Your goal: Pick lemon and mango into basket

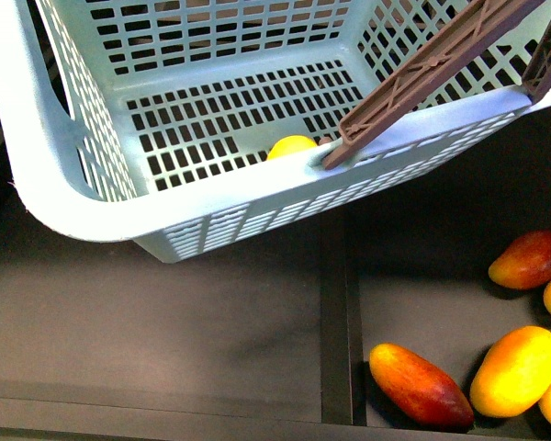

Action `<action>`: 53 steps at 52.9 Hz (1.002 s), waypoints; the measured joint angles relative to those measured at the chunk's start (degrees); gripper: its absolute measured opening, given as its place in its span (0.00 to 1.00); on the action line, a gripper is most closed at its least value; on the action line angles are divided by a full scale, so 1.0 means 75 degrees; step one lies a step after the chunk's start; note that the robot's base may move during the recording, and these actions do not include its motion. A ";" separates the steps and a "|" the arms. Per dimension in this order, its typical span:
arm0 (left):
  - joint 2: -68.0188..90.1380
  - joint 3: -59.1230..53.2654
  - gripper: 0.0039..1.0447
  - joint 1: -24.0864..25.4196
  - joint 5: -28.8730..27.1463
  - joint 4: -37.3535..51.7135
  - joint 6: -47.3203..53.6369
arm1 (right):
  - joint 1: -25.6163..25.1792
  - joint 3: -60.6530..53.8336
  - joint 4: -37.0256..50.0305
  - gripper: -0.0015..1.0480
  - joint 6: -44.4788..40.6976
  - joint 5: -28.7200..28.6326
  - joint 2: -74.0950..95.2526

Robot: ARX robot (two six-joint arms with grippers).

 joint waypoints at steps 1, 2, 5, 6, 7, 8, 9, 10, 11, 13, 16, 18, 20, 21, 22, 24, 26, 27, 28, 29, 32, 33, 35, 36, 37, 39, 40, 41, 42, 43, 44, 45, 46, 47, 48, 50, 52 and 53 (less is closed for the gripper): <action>0.0003 0.0000 0.26 0.0003 0.0000 0.0000 0.0000 | -0.0006 0.0058 0.0032 0.92 0.0015 0.0009 0.0195; 0.0003 0.0000 0.26 0.0006 0.0000 0.0000 0.0000 | -0.0009 0.0114 0.0055 0.92 0.0020 0.0012 0.0370; 0.0003 0.0000 0.26 0.0006 0.0012 0.0000 0.0000 | -0.0012 0.0213 0.0134 0.92 0.0044 0.0000 0.0682; 0.0003 0.0000 0.26 0.0006 0.0012 0.0000 0.0000 | -0.0012 0.0265 0.0172 0.92 0.0050 -0.0003 0.0822; 0.0003 0.0000 0.26 0.0006 0.0015 0.0000 0.0000 | -0.0012 0.0291 0.0187 0.92 0.0052 -0.0006 0.0889; 0.0003 0.0000 0.26 0.0006 0.0017 0.0000 0.0000 | -0.0012 0.0341 0.0213 0.92 0.0067 -0.0023 0.1008; 0.0003 0.0000 0.26 0.0003 0.0038 0.0000 0.0000 | -0.0015 0.0370 0.0224 0.92 0.0070 -0.0032 0.1061; 0.0003 0.0000 0.26 0.0003 0.0044 0.0000 0.0000 | -0.0015 0.0425 0.0242 0.92 0.0073 -0.0038 0.1160; 0.0003 0.0000 0.26 0.0003 0.0050 0.0000 0.0000 | -0.0012 0.0452 0.0251 0.92 0.0076 -0.0038 0.1207; 0.0003 0.0000 0.26 0.0000 0.0070 0.0000 -0.0003 | -0.0012 0.0539 0.0280 0.92 0.0087 -0.0058 0.1335; 0.0003 0.0000 0.26 -0.0009 0.0090 0.0000 -0.0006 | -0.0012 0.0670 0.0291 0.92 0.0114 -0.0064 0.1480; 0.0003 0.0000 0.26 -0.0009 0.0096 0.0000 -0.0003 | -0.0012 0.0766 0.0300 0.92 0.0125 -0.0087 0.1580; 0.0003 0.0000 0.26 -0.0009 0.0099 0.0000 -0.0003 | -0.0006 0.0860 0.0312 0.92 0.0137 -0.0096 0.1676; 0.0003 0.0000 0.26 -0.0009 0.0096 0.0000 -0.0003 | -0.0003 0.0895 0.0315 0.92 0.0152 -0.0105 0.1708; 0.0003 0.0000 0.26 -0.0009 0.0093 0.0000 -0.0003 | 0.0003 0.0953 0.0318 0.92 0.0157 -0.0122 0.1766; 0.0003 0.0000 0.26 -0.0009 0.0090 0.0000 -0.0003 | 0.0017 0.1046 0.0321 0.92 0.0169 -0.0128 0.1865; 0.0003 0.0000 0.26 -0.0009 0.0073 0.0000 -0.0003 | 0.0035 0.1131 0.0321 0.92 0.0184 -0.0125 0.1958; 0.0003 0.0000 0.26 -0.0009 0.0064 0.0000 -0.0003 | 0.0044 0.1160 0.0321 0.92 0.0187 -0.0125 0.1988; 0.0003 0.0000 0.26 -0.0009 0.0061 0.0000 0.0000 | 0.0050 0.1189 0.0318 0.92 0.0192 -0.0125 0.2020; 0.0000 0.0000 0.26 -0.0009 0.0055 0.0000 0.0000 | 0.0061 0.1247 0.0318 0.92 0.0207 -0.0128 0.2090; 0.0003 0.0000 0.26 -0.0009 0.0038 0.0000 -0.0003 | 0.0102 0.1376 0.0318 0.92 0.0219 -0.0140 0.2247; 0.0003 0.0000 0.26 -0.0009 0.0035 0.0000 -0.0003 | 0.0128 0.1425 0.0312 0.92 0.0233 -0.0140 0.2314; 0.0003 0.0000 0.26 -0.0006 0.0020 0.0000 0.0000 | 0.0163 0.1498 0.0297 0.92 0.0239 -0.0140 0.2398; 0.0003 0.0000 0.26 -0.0006 0.0017 0.0000 0.0000 | 0.0178 0.1527 0.0294 0.92 0.0242 -0.0140 0.2433; 0.0003 0.0000 0.26 -0.0006 0.0012 0.0000 0.0000 | 0.0204 0.1577 0.0286 0.92 0.0245 -0.0137 0.2495; 0.0003 0.0000 0.26 -0.0006 0.0012 0.0000 0.0000 | 0.0248 0.1664 0.0268 0.92 0.0256 -0.0140 0.2591; 0.0003 0.0000 0.26 -0.0006 0.0012 0.0000 0.0000 | 0.0259 0.1690 0.0265 0.92 0.0265 -0.0137 0.2620; 0.0003 0.0000 0.26 -0.0006 0.0012 0.0000 0.0000 | 0.0271 0.1719 0.0262 0.92 0.0274 -0.0140 0.2646; 0.0003 0.0000 0.26 -0.0006 0.0012 0.0000 0.0000 | 0.0300 0.1784 0.0259 0.92 0.0286 -0.0137 0.2713; 0.0003 0.0000 0.26 -0.0006 0.0012 0.0000 0.0000 | 0.0312 0.1813 0.0251 0.92 0.0294 -0.0137 0.2739; 0.0003 0.0000 0.26 -0.0006 0.0012 0.0000 -0.0003 | 0.0338 0.1880 0.0236 0.92 0.0309 -0.0137 0.2801; 0.0003 0.0000 0.26 -0.0006 0.0015 0.0000 -0.0003 | 0.0353 0.1912 0.0230 0.92 0.0321 -0.0134 0.2830; 0.0003 0.0000 0.26 -0.0006 0.0015 0.0000 0.0000 | 0.0361 0.1941 0.0224 0.92 0.0323 -0.0131 0.2853; 0.0000 0.0000 0.26 -0.0006 0.0015 0.0000 -0.0003 | 0.0388 0.2002 0.0216 0.92 0.0329 -0.0131 0.2906; 0.0003 0.0000 0.26 -0.0006 0.0017 0.0000 -0.0003 | 0.0402 0.2031 0.0210 0.92 0.0347 -0.0131 0.2932; 0.0003 0.0000 0.26 -0.0006 0.0020 0.0000 0.0000 | 0.0434 0.2124 0.0198 0.92 0.0379 -0.0137 0.2993; 0.0003 0.0000 0.26 -0.0006 0.0020 0.0000 -0.0003 | 0.0452 0.2189 0.0181 0.92 0.0382 -0.0143 0.3025; 0.0003 0.0000 0.26 -0.0006 0.0026 0.0000 0.0000 | 0.0475 0.2256 0.0163 0.92 0.0388 -0.0140 0.3060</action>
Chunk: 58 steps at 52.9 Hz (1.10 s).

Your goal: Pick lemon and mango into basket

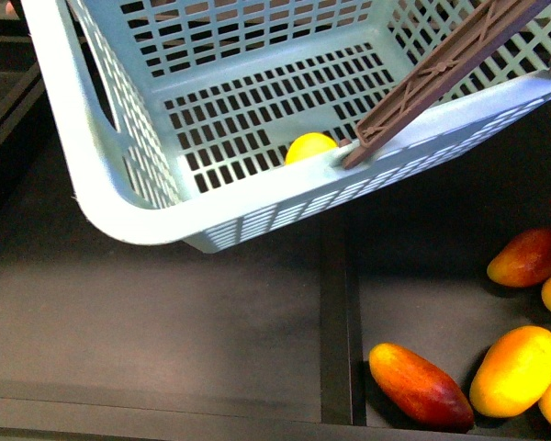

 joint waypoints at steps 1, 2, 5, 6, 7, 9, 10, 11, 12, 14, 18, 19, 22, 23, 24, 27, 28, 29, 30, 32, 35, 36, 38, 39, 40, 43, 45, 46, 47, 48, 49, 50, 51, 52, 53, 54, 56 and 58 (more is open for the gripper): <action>0.0000 0.0000 0.26 0.0000 0.0006 0.0000 0.0000 | 0.0017 0.0038 -0.0006 0.92 0.0003 0.0000 0.0015; 0.0000 0.0000 0.26 -0.0003 0.0009 0.0000 -0.0003 | 0.0041 0.0105 -0.0015 0.92 0.0009 0.0006 0.0052; 0.0000 0.0000 0.26 -0.0003 0.0017 0.0000 0.0000 | 0.0087 0.0256 -0.0064 0.92 0.0020 0.0006 0.0149; 0.0000 0.0000 0.26 -0.0003 0.0020 0.0000 -0.0003 | 0.0099 0.0294 -0.0070 0.92 0.0032 0.0003 0.0172; 0.0000 0.0000 0.26 -0.0003 0.0023 0.0000 -0.0003 | 0.0119 0.0364 -0.0090 0.92 0.0044 -0.0003 0.0224; 0.0000 0.0000 0.26 -0.0003 0.0032 0.0000 -0.0003 | 0.0140 0.0440 -0.0105 0.92 0.0070 -0.0003 0.0271; 0.0000 0.0000 0.26 -0.0003 0.0035 0.0000 0.0000 | 0.0163 0.0513 -0.0119 0.92 0.0082 0.0000 0.0318; 0.0000 0.0000 0.26 -0.0003 0.0035 0.0000 -0.0003 | 0.0175 0.0548 -0.0128 0.92 0.0087 -0.0003 0.0341; 0.0000 0.0000 0.26 -0.0003 0.0038 0.0000 -0.0003 | 0.0195 0.0624 -0.0160 0.92 0.0102 -0.0006 0.0388; 0.0000 0.0000 0.26 -0.0003 0.0038 0.0000 -0.0003 | 0.0224 0.0723 -0.0201 0.92 0.0143 -0.0009 0.0452; 0.0000 0.0000 0.26 -0.0003 0.0035 0.0000 -0.0003 | 0.0268 0.0901 -0.0256 0.92 0.0175 -0.0003 0.0586; 0.0000 0.0000 0.26 -0.0003 0.0029 0.0000 -0.0003 | 0.0280 0.0947 -0.0268 0.92 0.0175 0.0006 0.0635; 0.0000 0.0000 0.26 -0.0003 0.0017 0.0000 -0.0003 | 0.0300 0.1026 -0.0294 0.92 0.0175 0.0017 0.0749; 0.0000 0.0000 0.26 -0.0003 0.0017 0.0000 -0.0003 | 0.0300 0.1043 -0.0297 0.92 0.0175 0.0023 0.0778; 0.0000 0.0000 0.26 -0.0003 0.0015 0.0000 -0.0003 | 0.0306 0.1070 -0.0306 0.92 0.0175 0.0026 0.0833; 0.0000 0.0000 0.26 0.0000 0.0015 0.0000 -0.0003 | 0.0309 0.1110 -0.0321 0.92 0.0175 0.0035 0.0947; 0.0000 0.0000 0.26 0.0000 0.0012 0.0000 -0.0003 | 0.0309 0.1119 -0.0323 0.92 0.0175 0.0041 0.0976; 0.0000 0.0000 0.26 0.0000 0.0006 0.0000 -0.0003 | 0.0309 0.1125 -0.0326 0.92 0.0175 0.0044 0.1005; 0.0000 0.0000 0.26 0.0000 0.0003 0.0000 -0.0003 | 0.0312 0.1139 -0.0332 0.92 0.0175 0.0047 0.1049; 0.0000 0.0000 0.26 0.0000 -0.0003 0.0000 0.0000 | 0.0312 0.1151 -0.0332 0.92 0.0175 0.0058 0.1099; 0.0000 0.0000 0.26 0.0000 -0.0015 0.0000 0.0000 | 0.0312 0.1180 -0.0332 0.88 0.0163 0.0099 0.1172; 0.0000 0.0000 0.26 0.0000 -0.0015 0.0000 0.0000 | 0.0312 0.1192 -0.0329 0.85 0.0166 0.0093 0.1183; 0.0000 0.0000 0.26 0.0000 -0.0009 0.0000 -0.0003 | 0.0306 0.1198 -0.0318 0.78 0.0166 0.0090 0.1186; 0.0000 0.0000 0.26 -0.0003 -0.0009 0.0000 -0.0003 | 0.0303 0.1198 -0.0303 0.75 0.0163 0.0093 0.1186; 0.0000 0.0000 0.26 -0.0003 -0.0006 0.0000 -0.0003 | 0.0303 0.1198 -0.0297 0.73 0.0163 0.0090 0.1186; 0.0000 0.0000 0.26 -0.0003 0.0012 0.0000 0.0000 | 0.0283 0.1192 -0.0262 0.67 0.0157 0.0076 0.1186; 0.0000 0.0000 0.26 -0.0003 0.0017 0.0000 -0.0003 | 0.0265 0.1177 -0.0219 0.62 0.0131 0.0052 0.1183; 0.0000 0.0000 0.26 -0.0003 0.0017 0.0000 -0.0003 | 0.0259 0.1172 -0.0204 0.60 0.0119 0.0052 0.1180; 0.0000 0.0000 0.26 -0.0003 0.0020 0.0000 -0.0003 | 0.0248 0.1148 -0.0175 0.57 0.0087 0.0029 0.1177; 0.0000 0.0000 0.26 -0.0003 0.0020 0.0000 -0.0003 | 0.0239 0.1139 -0.0163 0.56 0.0064 0.0020 0.1169; 0.0000 0.0000 0.26 -0.0003 0.0020 0.0000 -0.0003 | 0.0227 0.1125 -0.0149 0.55 0.0032 0.0012 0.1163; 0.0000 0.0000 0.26 -0.0003 0.0020 0.0000 -0.0003 | 0.0204 0.1096 -0.0125 0.54 -0.0015 -0.0017 0.1139; 0.0000 0.0000 0.26 -0.0003 0.0017 0.0000 -0.0003 | 0.0192 0.1078 -0.0117 0.53 -0.0038 -0.0038 0.1122; 0.0000 0.0000 0.25 -0.0003 0.0017 0.0000 -0.0003 | 0.0175 0.1058 -0.0105 0.53 -0.0073 -0.0047 0.1105; 0.0000 0.0000 0.25 -0.0003 0.0017 0.0000 -0.0003 | 0.0152 0.1011 -0.0079 0.52 -0.0140 -0.0061 0.1058; 0.0000 0.0000 0.25 -0.0003 0.0017 0.0000 0.0000 | 0.0137 0.0985 -0.0067 0.52 -0.0181 -0.0067 0.1032; 0.0000 0.0000 0.25 -0.0003 0.0017 0.0000 0.0000 | 0.0067 0.0868 -0.0015 0.52 -0.0318 -0.0111 0.0898; 0.0000 0.0000 0.25 -0.0003 0.0017 0.0000 0.0000 | -0.0012 0.0731 0.0047 0.52 -0.0551 -0.0181 0.0708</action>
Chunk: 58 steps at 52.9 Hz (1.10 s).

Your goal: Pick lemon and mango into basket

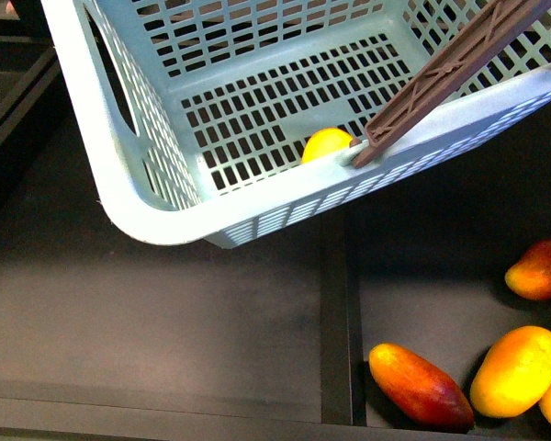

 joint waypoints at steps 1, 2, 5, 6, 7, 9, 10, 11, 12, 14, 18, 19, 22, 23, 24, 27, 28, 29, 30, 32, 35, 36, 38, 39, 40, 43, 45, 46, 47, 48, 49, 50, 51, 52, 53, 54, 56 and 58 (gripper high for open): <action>0.0000 0.0000 0.25 0.0000 0.0000 0.0000 0.0000 | -0.0044 -0.0076 0.0026 0.52 -0.0117 -0.0050 -0.0119; 0.0000 0.0000 0.25 0.0000 0.0003 0.0000 -0.0003 | -0.0064 -0.0117 0.0038 0.52 -0.0169 -0.0079 -0.0192; 0.0000 0.0000 0.25 0.0000 0.0003 0.0000 -0.0003 | -0.0163 -0.0294 0.0119 0.52 -0.0425 -0.0201 -0.0495; 0.0000 0.0000 0.25 0.0000 0.0000 0.0000 -0.0003 | -0.0187 -0.0338 0.0149 0.52 -0.0493 -0.0230 -0.0580; 0.0000 0.0000 0.25 0.0000 0.0003 0.0000 -0.0003 | -0.0230 -0.0428 0.0192 0.52 -0.0627 -0.0294 -0.0764; 0.0000 0.0000 0.25 0.0000 0.0000 0.0000 -0.0003 | -0.0300 -0.0557 0.0219 0.52 -0.0819 -0.0376 -0.1058; 0.0000 0.0000 0.25 0.0000 -0.0003 0.0000 -0.0003 | -0.0344 -0.0644 0.0227 0.52 -0.0915 -0.0434 -0.1271; 0.0000 0.0000 0.25 0.0000 -0.0003 0.0000 -0.0003 | -0.0388 -0.0749 0.0236 0.52 -0.1040 -0.0519 -0.1504; 0.0000 0.0000 0.25 0.0000 -0.0003 0.0000 -0.0003 | -0.0420 -0.0866 0.0245 0.52 -0.1186 -0.0603 -0.1746; 0.0000 0.0000 0.25 0.0003 -0.0006 0.0000 -0.0003 | -0.0495 -0.1180 0.0248 0.52 -0.1445 -0.0892 -0.2398; 0.0000 0.0000 0.25 0.0003 -0.0029 0.0000 0.0000 | -0.0542 -0.1708 0.0154 0.52 -0.1918 -0.1451 -0.3552; 0.0000 0.0000 0.25 0.0003 -0.0029 0.0000 0.0000 | -0.0542 -0.1845 0.0128 0.52 -0.2005 -0.1562 -0.3864; 0.0000 0.0000 0.25 0.0003 -0.0023 0.0000 0.0000 | -0.0536 -0.2081 0.0000 0.52 -0.2288 -0.1938 -0.4482; 0.0000 0.0000 0.25 0.0003 -0.0023 0.0000 0.0000 | -0.0530 -0.2189 -0.0093 0.52 -0.2375 -0.2110 -0.4797; 0.0000 0.0000 0.25 0.0003 -0.0012 0.0000 0.0000 | -0.0516 -0.2340 -0.0219 0.52 -0.2550 -0.2323 -0.5263; 0.0000 0.0000 0.25 0.0000 0.0003 0.0000 -0.0003 | -0.0481 -0.2530 -0.0341 0.52 -0.2760 -0.2608 -0.5887; 0.0000 0.0000 0.25 0.0000 0.0006 0.0000 -0.0003 | -0.0469 -0.2570 -0.0379 0.52 -0.2830 -0.2716 -0.6041; 0.0000 0.0000 0.25 0.0000 0.0006 0.0000 -0.0003 | -0.0458 -0.2605 -0.0420 0.52 -0.2871 -0.2777 -0.6196; 0.0000 0.0000 0.25 0.0000 0.0009 0.0000 -0.0006 | -0.0431 -0.2669 -0.0504 0.52 -0.2920 -0.2917 -0.6499; 0.0000 0.0000 0.25 0.0000 0.0009 0.0000 -0.0006 | -0.0382 -0.2748 -0.0621 0.52 -0.2990 -0.3127 -0.6942; 0.0000 0.0000 0.25 0.0003 0.0003 0.0000 -0.0003 | -0.0280 -0.2830 -0.0717 0.52 -0.3054 -0.3346 -0.7510; 0.0000 0.0000 0.25 0.0003 0.0000 0.0000 -0.0003 | -0.0245 -0.2850 -0.0729 0.52 -0.3069 -0.3369 -0.7650; 0.0000 0.0000 0.25 0.0003 -0.0003 0.0000 -0.0003 | -0.0117 -0.2885 -0.0761 0.52 -0.3075 -0.3398 -0.8046; 0.0000 0.0000 0.25 0.0003 -0.0006 0.0000 0.0000 | -0.0070 -0.2891 -0.0769 0.52 -0.3077 -0.3416 -0.8172; 0.0000 0.0000 0.25 0.0003 -0.0006 0.0000 0.0000 | -0.0017 -0.2900 -0.0778 0.52 -0.3075 -0.3424 -0.8294; 0.0000 0.0000 0.25 0.0003 -0.0003 0.0000 0.0003 | 0.0224 -0.2906 -0.0793 0.52 -0.3057 -0.3418 -0.8740; 0.0000 0.0000 0.25 0.0000 0.0000 0.0000 0.0000 | 0.0443 -0.2908 -0.0801 0.52 -0.3025 -0.3357 -0.9034; 0.0000 0.0000 0.25 0.0000 0.0003 0.0000 -0.0003 | 0.0525 -0.2908 -0.0801 0.52 -0.3019 -0.3314 -0.9119; 0.0000 0.0000 0.25 0.0000 0.0003 0.0000 -0.0003 | 0.0702 -0.2908 -0.0799 0.52 -0.3002 -0.3217 -0.9285; 0.0000 0.0000 0.25 0.0000 0.0003 0.0000 -0.0006 | 0.0796 -0.2908 -0.0796 0.52 -0.2990 -0.3162 -0.9358; 0.0000 0.0000 0.25 0.0003 0.0003 0.0000 -0.0006 | 0.0994 -0.2908 -0.0796 0.52 -0.2955 -0.3057 -0.9495; 0.0000 0.0000 0.25 0.0000 0.0003 0.0000 -0.0006 | 0.1093 -0.2908 -0.0796 0.52 -0.2940 -0.3010 -0.9556; 0.0000 0.0000 0.25 0.0000 0.0003 0.0000 -0.0003 | 0.1192 -0.2908 -0.0793 0.52 -0.2900 -0.2970 -0.9608; 0.0000 0.0000 0.25 0.0000 0.0000 0.0000 -0.0003 | 0.1413 -0.2908 -0.0784 0.52 -0.2833 -0.2873 -0.9704; 0.0000 0.0000 0.25 0.0000 0.0000 0.0000 -0.0003 | 0.1527 -0.2908 -0.0775 0.52 -0.2806 -0.2824 -0.9742; 0.0000 0.0000 0.25 0.0000 -0.0003 0.0000 -0.0003 | 0.1757 -0.2906 -0.0755 0.52 -0.2760 -0.2707 -0.9806; 0.0000 0.0000 0.25 0.0003 -0.0006 0.0000 -0.0003 | 0.2113 -0.2897 -0.0717 0.52 -0.2713 -0.2532 -0.9850; 0.0000 0.0000 0.25 0.0003 -0.0012 0.0000 -0.0003 | 0.2358 -0.2885 -0.0676 0.52 -0.2702 -0.2331 -0.9859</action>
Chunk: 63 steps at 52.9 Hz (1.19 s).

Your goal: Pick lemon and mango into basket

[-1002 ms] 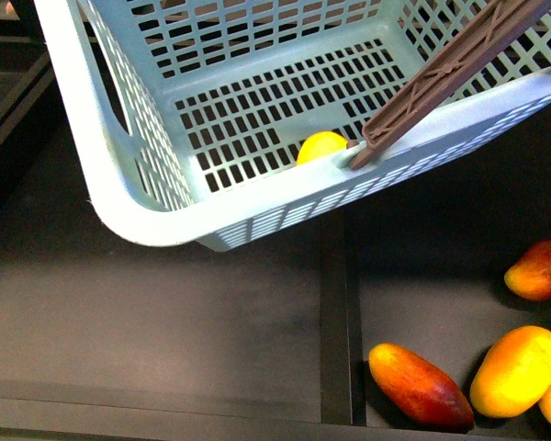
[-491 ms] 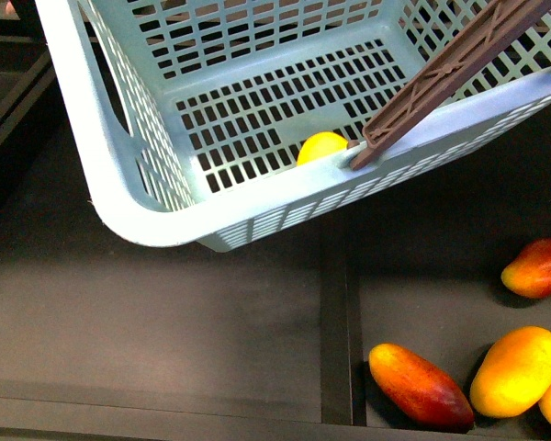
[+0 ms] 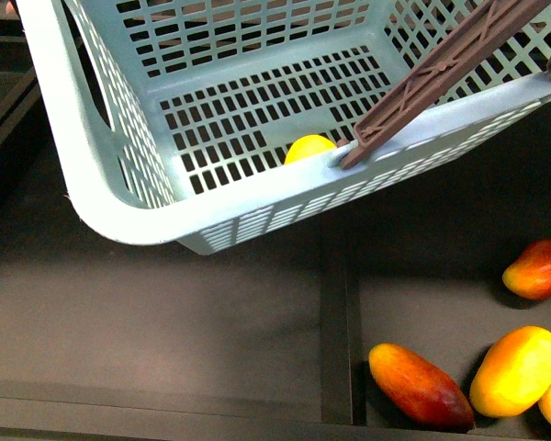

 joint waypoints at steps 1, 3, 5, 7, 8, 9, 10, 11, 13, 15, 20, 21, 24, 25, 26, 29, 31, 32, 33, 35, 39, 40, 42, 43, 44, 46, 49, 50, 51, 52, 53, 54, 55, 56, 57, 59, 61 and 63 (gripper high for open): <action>0.0000 0.0000 0.25 0.0000 0.0000 0.0000 0.0000 | 0.0239 0.0015 0.0055 0.52 0.0015 0.0160 0.0006; 0.0000 0.0000 0.25 0.0000 -0.0017 0.0000 0.0003 | 0.0589 0.0038 0.0160 0.51 0.0012 0.0423 0.0061; 0.0000 0.0000 0.25 0.0000 -0.0017 0.0000 0.0003 | 0.0807 0.0067 0.0221 0.51 0.0009 0.0597 0.0117; 0.0000 0.0000 0.25 0.0000 -0.0015 0.0000 0.0003 | 0.1122 0.0134 0.0291 0.51 0.0009 0.0848 0.0239; 0.0000 0.0000 0.25 0.0000 -0.0015 0.0000 0.0003 | 0.1317 0.0187 0.0338 0.51 0.0009 0.0988 0.0344; 0.0000 0.0000 0.25 0.0000 -0.0015 0.0000 0.0003 | 0.1405 0.0213 0.0364 0.51 0.0009 0.1052 0.0393; 0.0000 0.0000 0.25 0.0000 -0.0012 0.0000 0.0003 | 0.1486 0.0236 0.0396 0.51 0.0009 0.1110 0.0452; 0.0000 0.0000 0.25 0.0000 -0.0006 0.0000 0.0000 | 0.1635 0.0283 0.0469 0.51 0.0003 0.1204 0.0571; 0.0000 0.0000 0.25 0.0000 0.0003 0.0000 0.0000 | 0.1833 0.0350 0.0592 0.51 -0.0026 0.1425 0.0772; 0.0000 0.0000 0.25 0.0000 0.0009 0.0000 0.0000 | 0.1938 0.0402 0.0670 0.51 -0.0044 0.1545 0.0912; 0.0000 0.0000 0.25 -0.0003 0.0009 0.0000 0.0000 | 0.2142 0.0635 0.0848 0.51 -0.0041 0.1923 0.1431; 0.0000 0.0000 0.25 0.0000 0.0009 0.0000 0.0000 | 0.2165 0.0720 0.0877 0.51 -0.0035 0.2014 0.1582; 0.0000 0.0000 0.25 0.0000 0.0009 0.0000 0.0000 | 0.2174 0.0886 0.0938 0.51 0.0017 0.2180 0.1897; 0.0000 0.0000 0.25 0.0000 0.0009 0.0000 0.0000 | 0.2174 0.0927 0.0953 0.51 0.0029 0.2221 0.1970; 0.0000 0.0000 0.25 0.0000 0.0009 0.0000 0.0000 | 0.2174 0.1005 0.0973 0.51 0.0064 0.2276 0.2113; 0.0000 0.0000 0.25 0.0000 0.0003 0.0000 0.0003 | 0.2174 0.1169 0.0985 0.51 0.0160 0.2326 0.2384; 0.0000 0.0000 0.25 0.0000 0.0003 0.0000 0.0006 | 0.2174 0.1268 0.1029 0.51 0.0227 0.2387 0.2573; 0.0000 0.0000 0.25 0.0000 0.0003 0.0000 0.0003 | 0.2174 0.1326 0.1075 0.51 0.0248 0.2430 0.2693; 0.0000 0.0000 0.25 0.0000 0.0003 0.0000 0.0003 | 0.2177 0.1384 0.1105 0.51 0.0291 0.2439 0.2804; 0.0000 0.0000 0.25 0.0000 0.0006 0.0000 0.0003 | 0.2189 0.1507 0.1110 0.51 0.0376 0.2430 0.3013; 0.0000 0.0000 0.25 -0.0003 0.0009 0.0000 0.0000 | 0.2224 0.1690 0.1163 0.51 0.0510 0.2483 0.3314; 0.0000 0.0000 0.25 -0.0003 0.0009 0.0000 -0.0003 | 0.2232 0.1722 0.1174 0.51 0.0533 0.2483 0.3375; 0.0000 0.0000 0.25 -0.0003 0.0009 0.0000 0.0000 | 0.2261 0.1775 0.1180 0.52 0.0603 0.2465 0.3474; 0.0000 0.0000 0.25 -0.0003 0.0006 0.0000 0.0000 | 0.2273 0.1786 0.1189 0.55 0.0618 0.2457 0.3515; 0.0000 0.0000 0.25 -0.0003 0.0006 0.0000 0.0000 | 0.2285 0.1789 0.1198 0.59 0.0656 0.2451 0.3538; 0.0000 0.0000 0.25 0.0003 0.0003 0.0000 0.0000 | 0.2311 0.1792 0.1204 0.65 0.0682 0.2445 0.3558; 0.0000 0.0000 0.25 0.0006 -0.0015 0.0000 0.0003 | 0.2314 0.1795 0.1239 0.75 0.0708 0.2436 0.3552; 0.0000 0.0000 0.25 0.0006 -0.0015 0.0000 0.0003 | 0.2311 0.1795 0.1244 0.77 0.0711 0.2436 0.3538; 0.0000 0.0000 0.25 0.0006 -0.0015 0.0000 0.0003 | 0.2302 0.1795 0.1244 0.80 0.0729 0.2428 0.3518; 0.0000 0.0000 0.25 0.0006 -0.0015 0.0000 0.0003 | 0.2296 0.1795 0.1244 0.82 0.0734 0.2428 0.3503; 0.0000 0.0000 0.25 0.0006 -0.0009 0.0000 0.0003 | 0.2276 0.1786 0.1244 0.85 0.0743 0.2425 0.3462; 0.0000 0.0000 0.25 0.0006 0.0003 0.0000 0.0009 | 0.2261 0.1781 0.1247 0.87 0.0749 0.2425 0.3442; 0.0000 0.0000 0.25 0.0006 0.0023 0.0000 0.0009 | 0.2238 0.1760 0.1247 0.90 0.0772 0.2422 0.3389; 0.0000 0.0000 0.25 0.0006 0.0047 0.0000 0.0017 | 0.2206 0.1725 0.1256 0.92 0.0790 0.2401 0.3322; 0.0012 0.0000 0.25 -0.0003 0.0064 -0.0003 0.0015 | 0.2168 0.1670 0.1274 0.93 0.0801 0.2375 0.3238; 0.0035 0.0000 0.25 -0.0009 0.0032 -0.0003 -0.0035 | 0.2043 0.1480 0.1297 0.91 0.0807 0.2320 0.2943; 0.0035 0.0000 0.25 -0.0009 0.0023 -0.0003 -0.0047 | 0.1865 0.1230 0.1306 0.91 0.0799 0.2282 0.2570; 0.0035 0.0000 0.25 -0.0006 0.0003 -0.0003 -0.0050 | 0.1682 0.1008 0.1285 0.92 0.0787 0.2288 0.2218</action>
